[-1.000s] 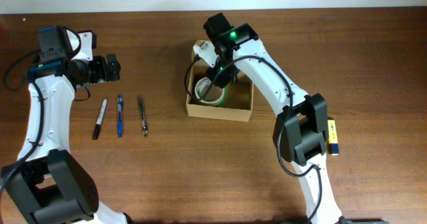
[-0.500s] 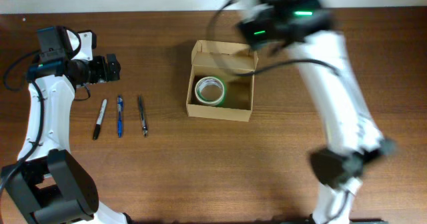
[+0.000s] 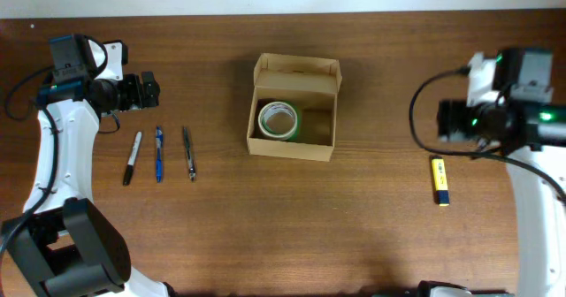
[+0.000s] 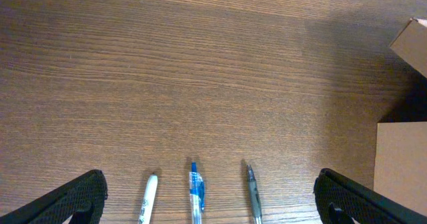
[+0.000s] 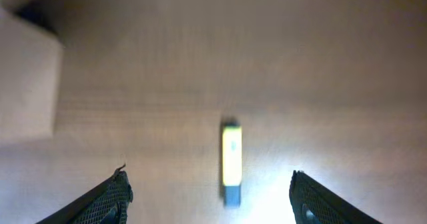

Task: Pack container
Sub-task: 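Move the right gripper to the yellow highlighter and grasp it, then place the yellow highlighter upright into the box and release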

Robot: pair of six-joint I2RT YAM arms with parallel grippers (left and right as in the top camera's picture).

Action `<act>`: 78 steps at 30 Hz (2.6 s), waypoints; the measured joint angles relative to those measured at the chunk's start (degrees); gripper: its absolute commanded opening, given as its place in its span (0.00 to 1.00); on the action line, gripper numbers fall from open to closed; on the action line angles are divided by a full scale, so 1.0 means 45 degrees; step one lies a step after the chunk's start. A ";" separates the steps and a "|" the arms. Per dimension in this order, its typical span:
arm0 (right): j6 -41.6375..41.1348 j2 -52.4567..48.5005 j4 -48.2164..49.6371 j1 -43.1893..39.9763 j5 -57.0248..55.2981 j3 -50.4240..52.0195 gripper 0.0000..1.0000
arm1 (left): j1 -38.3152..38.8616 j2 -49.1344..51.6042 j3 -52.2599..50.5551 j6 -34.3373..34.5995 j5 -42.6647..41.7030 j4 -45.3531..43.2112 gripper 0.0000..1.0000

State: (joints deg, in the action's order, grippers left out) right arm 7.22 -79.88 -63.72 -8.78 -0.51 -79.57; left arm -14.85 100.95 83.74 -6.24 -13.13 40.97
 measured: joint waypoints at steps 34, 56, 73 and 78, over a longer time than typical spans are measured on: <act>0.1302 -0.5989 0.2438 -0.1535 -0.0214 0.3599 0.38 | 0.0000 0.0000 0.0000 0.0000 0.0000 0.0005 0.99; 0.1059 -0.6052 -0.0413 -0.1282 0.1695 -0.0636 0.04 | 0.0000 0.0000 0.0000 0.0000 -0.0005 0.0010 0.99; 0.4872 -0.5931 -0.3949 0.8097 0.0019 -1.1570 0.04 | 0.0000 0.0000 0.0000 0.0000 -0.0005 0.0005 0.99; 0.6407 -0.7378 -0.3808 0.8602 -0.0554 -1.1570 0.04 | 0.0000 0.0000 0.0000 0.0000 -0.0005 0.0005 0.99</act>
State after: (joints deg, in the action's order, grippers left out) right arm 36.05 -113.08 -80.86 29.93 -3.01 -131.63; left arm -14.85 100.95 83.74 -6.24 -13.15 40.99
